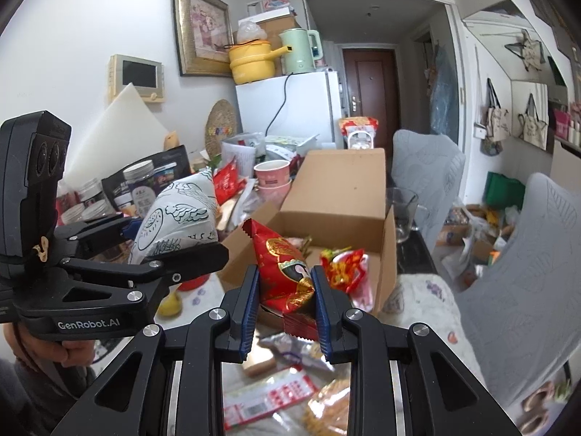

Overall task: Organize snacks
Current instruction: 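Carry the bread bag with the left gripper while the right gripper carries the red chip bag over the box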

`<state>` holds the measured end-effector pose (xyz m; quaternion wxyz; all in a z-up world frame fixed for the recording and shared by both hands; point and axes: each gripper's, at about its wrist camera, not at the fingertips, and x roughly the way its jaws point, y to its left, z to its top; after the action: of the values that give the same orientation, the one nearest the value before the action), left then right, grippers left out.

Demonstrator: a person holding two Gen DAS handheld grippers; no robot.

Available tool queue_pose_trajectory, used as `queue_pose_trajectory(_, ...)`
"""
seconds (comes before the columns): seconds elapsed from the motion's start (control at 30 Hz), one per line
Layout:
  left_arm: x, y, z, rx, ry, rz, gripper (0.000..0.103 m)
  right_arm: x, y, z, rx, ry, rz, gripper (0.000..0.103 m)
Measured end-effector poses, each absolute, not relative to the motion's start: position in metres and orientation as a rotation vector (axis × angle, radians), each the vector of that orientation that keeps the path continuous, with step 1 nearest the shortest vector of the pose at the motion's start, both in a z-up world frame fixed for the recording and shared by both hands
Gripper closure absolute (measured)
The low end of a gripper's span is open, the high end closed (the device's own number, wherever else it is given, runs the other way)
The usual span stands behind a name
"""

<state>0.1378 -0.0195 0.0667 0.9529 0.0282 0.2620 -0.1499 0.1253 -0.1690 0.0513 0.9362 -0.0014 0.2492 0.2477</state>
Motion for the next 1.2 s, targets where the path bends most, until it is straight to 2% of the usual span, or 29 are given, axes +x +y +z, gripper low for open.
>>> queue_pose_trajectory(0.5,0.235,-0.003,0.05,0.053,0.554,-0.22,0.036,0.233,-0.147,0.036,-0.068,0.552,0.492,0.076)
queue_pose_trajectory(1.2,0.329,0.004,-0.017,0.061,0.759,-0.154,0.036,0.335,-0.119,-0.031,-0.154,0.748,0.443,0.076)
